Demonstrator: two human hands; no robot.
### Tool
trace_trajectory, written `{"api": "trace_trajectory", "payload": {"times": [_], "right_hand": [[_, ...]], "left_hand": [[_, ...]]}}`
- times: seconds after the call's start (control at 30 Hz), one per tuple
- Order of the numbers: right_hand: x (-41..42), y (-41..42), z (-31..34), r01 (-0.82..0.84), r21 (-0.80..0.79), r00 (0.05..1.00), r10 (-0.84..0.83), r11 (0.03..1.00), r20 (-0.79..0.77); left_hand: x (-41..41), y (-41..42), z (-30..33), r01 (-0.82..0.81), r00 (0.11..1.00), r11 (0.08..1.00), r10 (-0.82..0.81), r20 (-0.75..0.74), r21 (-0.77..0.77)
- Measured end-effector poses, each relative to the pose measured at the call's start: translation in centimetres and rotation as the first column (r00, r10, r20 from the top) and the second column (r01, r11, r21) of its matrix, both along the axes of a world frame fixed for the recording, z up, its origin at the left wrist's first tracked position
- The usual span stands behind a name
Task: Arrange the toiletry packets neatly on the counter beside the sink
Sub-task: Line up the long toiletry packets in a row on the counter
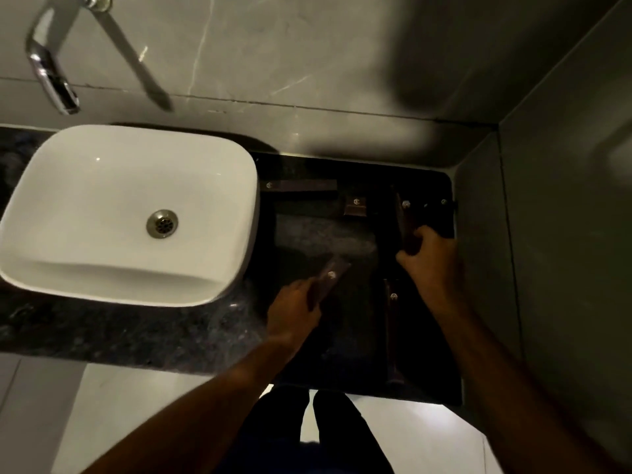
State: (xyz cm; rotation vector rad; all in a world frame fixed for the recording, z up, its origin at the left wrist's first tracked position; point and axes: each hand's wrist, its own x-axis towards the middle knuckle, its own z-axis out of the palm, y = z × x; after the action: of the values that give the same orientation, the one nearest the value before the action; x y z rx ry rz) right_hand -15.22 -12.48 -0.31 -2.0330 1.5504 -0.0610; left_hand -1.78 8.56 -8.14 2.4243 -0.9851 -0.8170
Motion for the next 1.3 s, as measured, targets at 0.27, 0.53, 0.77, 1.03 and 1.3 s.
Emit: {"api": "trace_trajectory", "payload": {"times": [0.27,0.53,0.77,1.03,1.3], "right_hand": [[0.4,18.4,-4.6,-0.055,0.473,0.998,0.027,0.879,0.065],[1.9,20.0,-6.7,-0.082,0.4,0.996,0.059,0.913,0.071],[2.4,20.0,-7.7,-0.08,0.411,0.996,0.054,0.908,0.074],[-2.3,16.5,-6.0,0.2,0.249,0.97,-0.227,0.948,0.082],[-6.2,11.0,-7.4,0.327,0.229,0.941,-0.338,0.917,0.011]], "left_hand": [[-0.6,8.5,-0.1,-0.322,0.944,0.947,0.321,-0.079,-0.002],[-0.2,7.6,0.0,-0.346,0.932,0.938,0.344,-0.115,0.005],[-0.1,7.7,-0.6,-0.339,0.933,0.94,0.34,-0.121,0.024],[0.7,3.8,2.1,-0.449,0.893,0.855,0.443,-0.083,-0.259],[11.9,-15.8,1.4,0.211,0.883,0.96,-0.267,0.386,0.183]]}}
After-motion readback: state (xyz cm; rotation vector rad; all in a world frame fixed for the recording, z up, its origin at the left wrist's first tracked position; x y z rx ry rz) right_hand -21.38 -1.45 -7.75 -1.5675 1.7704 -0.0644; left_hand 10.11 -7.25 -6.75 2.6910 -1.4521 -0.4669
